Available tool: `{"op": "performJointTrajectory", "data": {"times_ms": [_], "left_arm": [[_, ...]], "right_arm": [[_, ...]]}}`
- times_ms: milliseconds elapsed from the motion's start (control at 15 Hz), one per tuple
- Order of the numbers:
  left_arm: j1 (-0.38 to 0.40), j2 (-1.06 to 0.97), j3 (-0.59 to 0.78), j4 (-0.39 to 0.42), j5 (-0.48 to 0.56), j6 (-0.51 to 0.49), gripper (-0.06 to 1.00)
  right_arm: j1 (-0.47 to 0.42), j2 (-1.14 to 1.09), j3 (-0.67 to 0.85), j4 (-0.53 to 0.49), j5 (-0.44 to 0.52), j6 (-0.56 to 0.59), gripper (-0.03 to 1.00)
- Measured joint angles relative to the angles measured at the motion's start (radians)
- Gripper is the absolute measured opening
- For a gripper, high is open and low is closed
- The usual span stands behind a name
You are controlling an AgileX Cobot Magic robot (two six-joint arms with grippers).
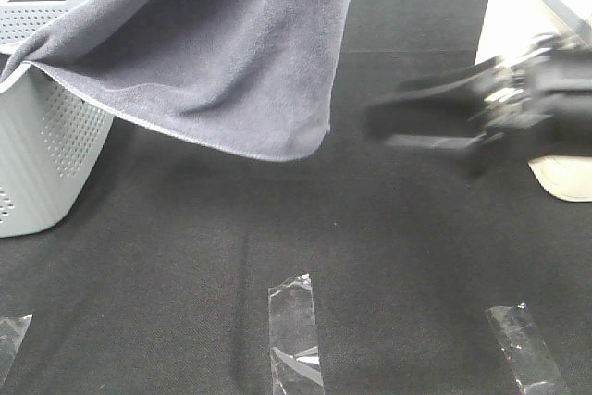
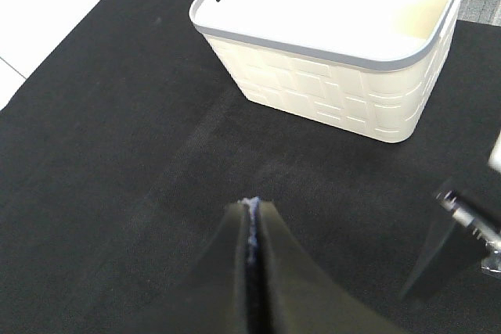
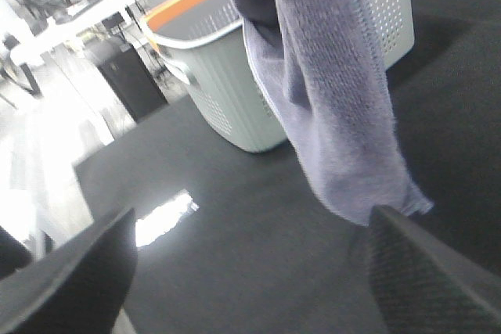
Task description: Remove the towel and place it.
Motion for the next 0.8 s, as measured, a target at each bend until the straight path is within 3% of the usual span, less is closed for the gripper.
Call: {"op": "performJointTrajectory", "data": {"times_ms": [200, 467, 800], "left_arm": [[0.000, 0.000, 0.000, -0.001, 0.000, 0.000, 0.00], [0.000, 0.000, 0.000, -0.001, 0.000, -0.001, 0.00], [0.000, 0.000, 0.000, -0.001, -0.002, -0.001, 0.00]], "right_arm": [[0.148, 0.133, -0.055, 0.015, -0.157, -0.099, 0.75], [0.165, 0.302, -0.144, 0.024, -0.164, -0.097, 0.75], [0.165, 0.444, -0.257, 0.029, -0.102, -0.096, 0.75]]}}
